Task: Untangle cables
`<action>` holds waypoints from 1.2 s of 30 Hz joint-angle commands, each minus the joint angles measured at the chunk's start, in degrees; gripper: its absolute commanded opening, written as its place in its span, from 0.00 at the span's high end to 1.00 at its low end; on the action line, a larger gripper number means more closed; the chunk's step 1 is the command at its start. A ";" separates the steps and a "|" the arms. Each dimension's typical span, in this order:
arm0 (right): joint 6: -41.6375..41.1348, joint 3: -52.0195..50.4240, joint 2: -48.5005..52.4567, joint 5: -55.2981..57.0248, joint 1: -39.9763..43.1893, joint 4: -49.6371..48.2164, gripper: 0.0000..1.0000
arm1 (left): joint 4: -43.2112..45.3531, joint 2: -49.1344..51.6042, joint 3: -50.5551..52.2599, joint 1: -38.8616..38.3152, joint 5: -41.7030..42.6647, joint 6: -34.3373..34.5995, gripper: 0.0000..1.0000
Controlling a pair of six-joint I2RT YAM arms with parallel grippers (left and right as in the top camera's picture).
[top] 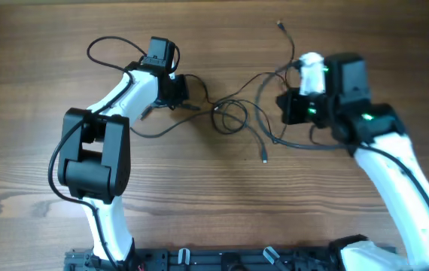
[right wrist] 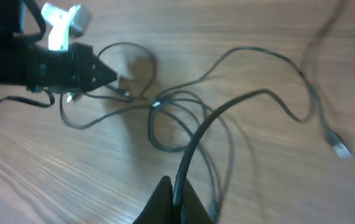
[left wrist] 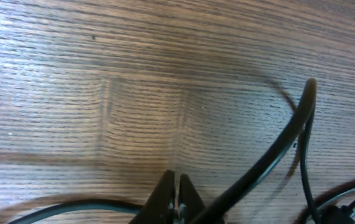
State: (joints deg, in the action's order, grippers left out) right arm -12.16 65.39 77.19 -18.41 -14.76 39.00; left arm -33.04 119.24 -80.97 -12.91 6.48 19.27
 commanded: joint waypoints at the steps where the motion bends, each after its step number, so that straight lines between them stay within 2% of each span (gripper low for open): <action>1: 3.58 0.52 10.47 -0.74 -5.62 -5.05 0.85 | -0.20 -1.38 0.11 -0.11 1.22 1.18 0.96; 4: 3.85 0.52 19.65 -0.83 -9.86 -12.50 0.82 | -0.24 -1.38 0.13 -0.11 1.22 1.18 0.96; 6: -1.51 0.52 23.82 -0.81 -11.56 -15.93 0.80 | -0.22 -1.38 0.13 -0.11 1.22 1.16 0.96; 11: -6.08 0.52 30.91 -0.04 -14.99 -22.01 0.51 | -0.20 -1.38 0.13 -0.13 1.22 1.16 0.96; 13: -6.84 0.52 33.40 2.99 -17.22 -24.09 0.47 | -0.15 -1.38 0.13 -0.15 1.20 1.16 0.96; 14: -9.81 0.52 34.73 7.06 -18.36 -24.92 0.46 | -0.11 -1.38 0.13 -0.15 1.22 1.16 0.96; 15: -13.18 0.52 35.56 10.71 -19.04 -25.20 0.48 | -0.13 -1.36 0.13 -0.15 1.22 1.16 0.96; 16: -16.55 0.55 36.13 13.92 -19.45 -26.23 0.67 | -0.26 -1.36 0.13 -0.22 1.22 1.16 0.96; 17: -16.41 0.83 36.04 13.92 -19.32 -27.26 0.93 | -0.24 -1.36 0.13 -0.35 1.20 1.16 0.96; 18: -16.31 1.51 35.71 13.92 -19.15 -26.60 0.96 | -0.22 -1.36 0.13 -0.37 1.20 1.16 0.96; 19: -16.39 2.80 34.84 13.92 -18.75 -24.20 0.96 | -0.28 -1.38 0.13 -0.37 1.20 1.14 0.96; 22: -16.24 9.25 23.80 16.90 -15.04 -7.85 0.96 | -0.98 -1.36 0.57 -0.31 -2.84 1.09 0.96; 24: -12.94 12.66 11.10 18.99 -9.27 2.29 0.96 | -2.12 -1.36 1.18 0.74 -14.10 1.11 0.96; 30: -12.92 12.68 -12.94 30.29 10.78 7.54 0.96 | -6.78 -1.36 1.27 10.43 -15.52 1.16 0.96; 34: -12.81 12.66 -17.11 34.29 19.65 7.34 0.96 | -8.83 -1.36 1.31 16.96 -9.60 1.16 0.96; 36: -9.66 12.61 -15.61 33.03 20.31 7.34 0.96 | -8.81 -1.36 1.49 17.79 -6.10 1.16 0.96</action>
State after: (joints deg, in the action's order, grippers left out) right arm -25.26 77.93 60.29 12.78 4.86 46.50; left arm -41.63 118.72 -80.51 3.88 -4.19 19.88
